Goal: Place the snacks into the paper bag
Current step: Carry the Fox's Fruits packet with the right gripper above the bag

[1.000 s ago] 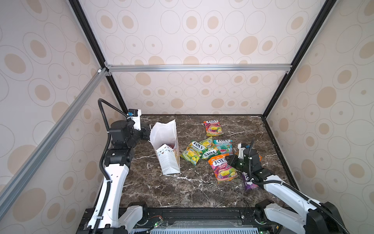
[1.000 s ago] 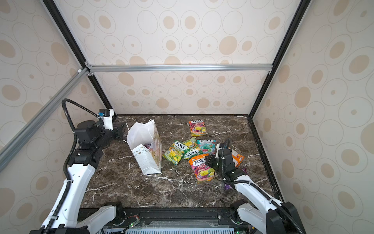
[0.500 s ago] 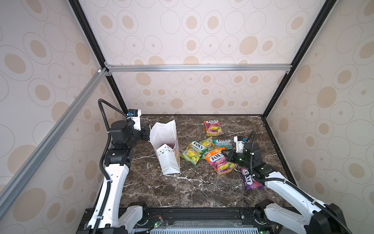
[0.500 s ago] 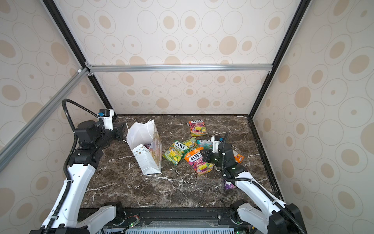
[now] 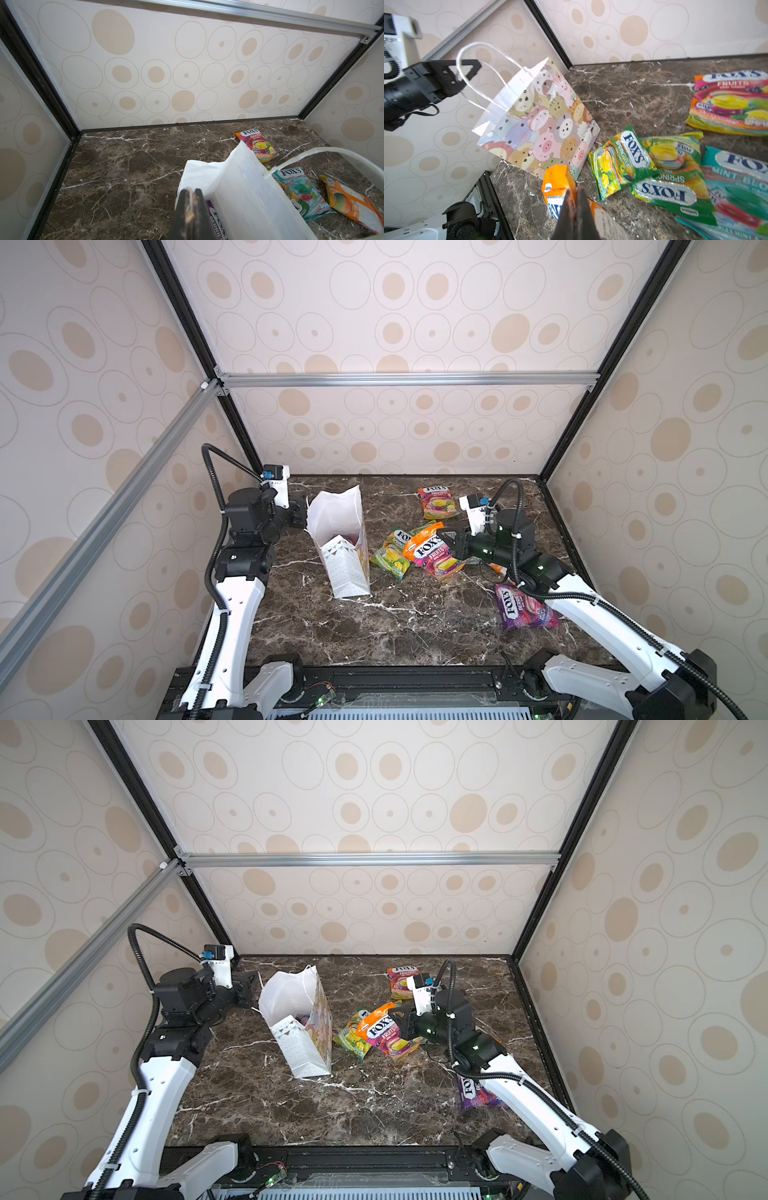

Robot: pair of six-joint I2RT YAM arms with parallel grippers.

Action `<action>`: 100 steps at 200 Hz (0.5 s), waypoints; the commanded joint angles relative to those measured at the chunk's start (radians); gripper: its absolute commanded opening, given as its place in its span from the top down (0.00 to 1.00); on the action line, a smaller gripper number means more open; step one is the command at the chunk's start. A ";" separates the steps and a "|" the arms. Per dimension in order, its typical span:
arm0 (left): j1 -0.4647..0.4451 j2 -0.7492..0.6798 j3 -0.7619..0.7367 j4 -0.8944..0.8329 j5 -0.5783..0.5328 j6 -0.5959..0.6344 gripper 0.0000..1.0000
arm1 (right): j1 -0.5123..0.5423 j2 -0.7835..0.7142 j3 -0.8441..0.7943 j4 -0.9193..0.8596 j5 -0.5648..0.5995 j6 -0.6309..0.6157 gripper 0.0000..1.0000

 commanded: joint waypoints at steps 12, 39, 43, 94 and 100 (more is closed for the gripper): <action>0.007 -0.012 -0.008 0.028 0.011 -0.005 1.00 | 0.038 0.046 0.124 0.001 -0.076 -0.078 1.00; 0.007 -0.009 -0.008 0.029 0.015 -0.008 1.00 | 0.089 0.106 0.239 -0.035 -0.097 -0.130 1.00; 0.007 -0.009 -0.007 0.029 0.014 -0.008 1.00 | 0.096 0.116 0.256 -0.042 -0.100 -0.137 1.00; 0.007 -0.009 -0.009 0.030 0.013 -0.008 1.00 | 0.153 0.203 0.412 -0.073 -0.121 -0.187 1.00; 0.007 -0.012 -0.009 0.031 0.015 -0.008 1.00 | 0.160 0.213 0.430 -0.080 -0.119 -0.195 1.00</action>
